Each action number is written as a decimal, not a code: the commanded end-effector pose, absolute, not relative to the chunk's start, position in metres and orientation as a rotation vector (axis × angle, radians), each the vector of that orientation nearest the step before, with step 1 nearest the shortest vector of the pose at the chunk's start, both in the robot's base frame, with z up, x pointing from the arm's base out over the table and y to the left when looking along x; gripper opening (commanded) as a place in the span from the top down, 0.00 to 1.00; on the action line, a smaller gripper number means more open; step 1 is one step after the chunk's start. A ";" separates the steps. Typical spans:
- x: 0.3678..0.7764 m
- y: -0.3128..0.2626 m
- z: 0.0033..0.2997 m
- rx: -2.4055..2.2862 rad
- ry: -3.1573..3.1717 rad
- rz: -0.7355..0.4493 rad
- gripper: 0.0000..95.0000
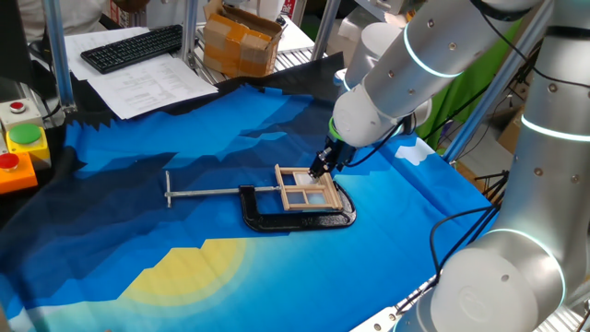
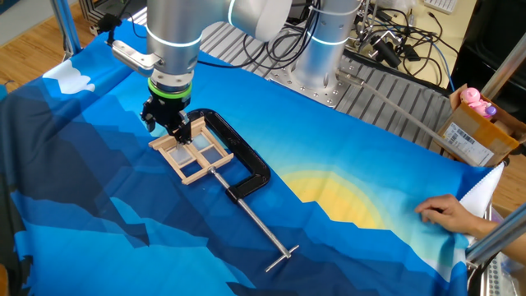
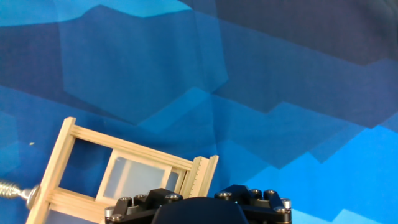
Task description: Open a sliding window
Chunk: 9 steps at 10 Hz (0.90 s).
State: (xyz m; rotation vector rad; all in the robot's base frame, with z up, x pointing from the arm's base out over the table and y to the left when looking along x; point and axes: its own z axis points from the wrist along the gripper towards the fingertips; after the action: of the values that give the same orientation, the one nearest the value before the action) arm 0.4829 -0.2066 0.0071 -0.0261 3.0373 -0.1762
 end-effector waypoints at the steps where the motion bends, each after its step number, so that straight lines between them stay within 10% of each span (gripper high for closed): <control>1: 0.483 -0.206 0.007 -0.028 3.036 -0.178 0.20; 9: 0.483 -0.206 0.007 0.006 3.041 -0.145 0.20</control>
State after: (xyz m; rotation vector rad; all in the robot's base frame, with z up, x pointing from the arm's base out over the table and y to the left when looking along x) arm 0.4821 -0.2081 0.0073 -0.0011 3.0384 -0.1645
